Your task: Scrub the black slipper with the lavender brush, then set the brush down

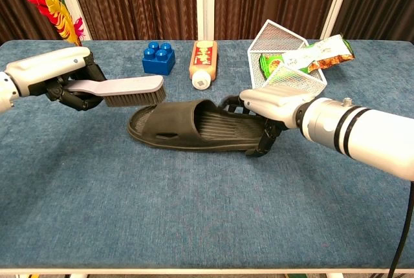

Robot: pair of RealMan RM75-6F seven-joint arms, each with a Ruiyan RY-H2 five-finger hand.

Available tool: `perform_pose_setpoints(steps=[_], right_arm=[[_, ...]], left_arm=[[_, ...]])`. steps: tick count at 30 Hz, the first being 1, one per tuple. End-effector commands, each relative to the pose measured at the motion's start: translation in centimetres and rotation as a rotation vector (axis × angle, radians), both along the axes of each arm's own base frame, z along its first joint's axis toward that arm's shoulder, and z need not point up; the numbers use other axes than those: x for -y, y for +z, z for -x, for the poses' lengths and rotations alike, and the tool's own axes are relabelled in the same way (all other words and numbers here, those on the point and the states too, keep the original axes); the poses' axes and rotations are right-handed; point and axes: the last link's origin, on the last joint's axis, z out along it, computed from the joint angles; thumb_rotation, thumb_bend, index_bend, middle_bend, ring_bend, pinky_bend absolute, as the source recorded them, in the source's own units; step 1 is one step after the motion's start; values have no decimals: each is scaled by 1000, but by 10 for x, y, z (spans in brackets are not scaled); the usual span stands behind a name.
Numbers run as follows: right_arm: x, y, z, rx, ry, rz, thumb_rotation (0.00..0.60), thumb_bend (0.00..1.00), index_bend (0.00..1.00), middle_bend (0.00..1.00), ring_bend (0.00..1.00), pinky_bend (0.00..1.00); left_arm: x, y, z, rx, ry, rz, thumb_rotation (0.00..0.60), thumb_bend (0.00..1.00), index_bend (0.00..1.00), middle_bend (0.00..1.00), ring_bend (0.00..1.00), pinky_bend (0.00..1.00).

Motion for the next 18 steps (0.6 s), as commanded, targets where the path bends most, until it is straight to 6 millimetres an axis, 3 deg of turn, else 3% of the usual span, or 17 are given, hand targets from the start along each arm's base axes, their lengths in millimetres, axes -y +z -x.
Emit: perform_pose_setpoints(steps=[1,9,18], right_arm=[[2,6,4,-20,33,-4,600,398,269,268,268,335],[14,20,4,-64,119,-22,600,398,275,268,268,341],[18,25,4,-123,185,-29,600,400,276,269,268,330]], left_arm=[[-2,-3,-2,-5,-1,10,600,615,1000,1000,1000,1000],[-4,-20,-17,-38,-63,52,600,615,1000,1000,1000,1000],[-21,-40,-31,-106,-78,56,600,615,1000,1000,1000,1000]])
